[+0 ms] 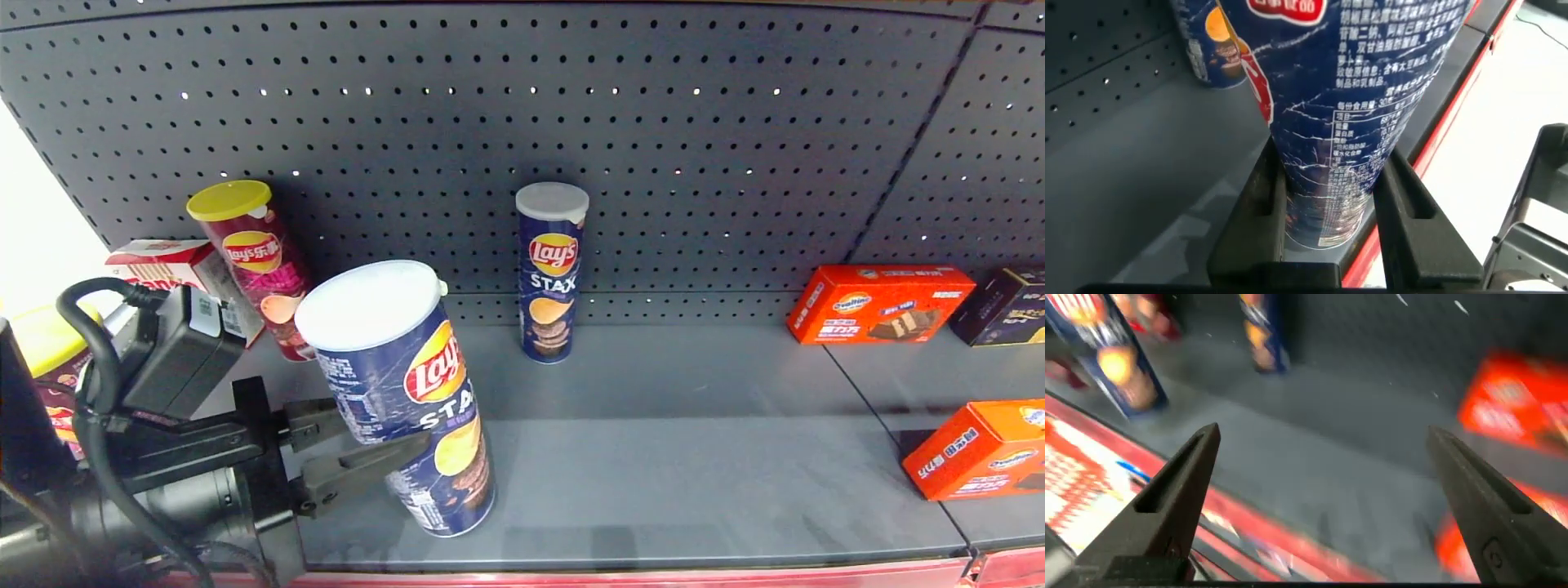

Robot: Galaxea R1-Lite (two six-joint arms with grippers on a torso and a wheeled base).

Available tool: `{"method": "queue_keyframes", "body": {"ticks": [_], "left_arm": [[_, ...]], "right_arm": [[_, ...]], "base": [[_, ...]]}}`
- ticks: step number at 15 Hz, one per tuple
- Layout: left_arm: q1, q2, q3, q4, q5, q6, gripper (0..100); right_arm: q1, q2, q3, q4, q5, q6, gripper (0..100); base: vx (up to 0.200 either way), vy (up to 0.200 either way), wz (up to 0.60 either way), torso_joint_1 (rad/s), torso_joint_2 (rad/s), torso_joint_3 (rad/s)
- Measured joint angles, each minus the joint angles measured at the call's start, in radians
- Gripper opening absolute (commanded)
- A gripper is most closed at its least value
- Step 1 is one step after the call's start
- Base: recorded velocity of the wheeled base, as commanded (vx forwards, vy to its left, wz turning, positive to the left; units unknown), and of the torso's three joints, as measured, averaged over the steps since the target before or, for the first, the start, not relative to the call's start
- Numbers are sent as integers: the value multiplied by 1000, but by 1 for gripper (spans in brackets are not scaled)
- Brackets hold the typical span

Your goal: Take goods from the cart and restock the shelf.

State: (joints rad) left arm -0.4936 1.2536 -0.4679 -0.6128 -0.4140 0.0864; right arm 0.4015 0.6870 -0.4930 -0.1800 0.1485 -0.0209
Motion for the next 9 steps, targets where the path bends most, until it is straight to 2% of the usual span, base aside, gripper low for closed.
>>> {"method": "queue_keyframes", "body": {"ticks": [3, 6, 9], "left_arm": [[27, -25, 11, 5, -29, -7, 0], [40, -33, 9, 5, -31, -6, 0], [43, -33, 8, 4, -31, -6, 0]], "right_arm": [[41, 203, -110, -89, 33, 1, 100], [52, 383, -232, -120, 48, -11, 100], [49, 531, -284, -195, 131, -24, 100]], "base": [[0, 0, 0, 0, 0, 0], [0, 0, 0, 0, 0, 0], [0, 0, 0, 0, 0, 0]]}}
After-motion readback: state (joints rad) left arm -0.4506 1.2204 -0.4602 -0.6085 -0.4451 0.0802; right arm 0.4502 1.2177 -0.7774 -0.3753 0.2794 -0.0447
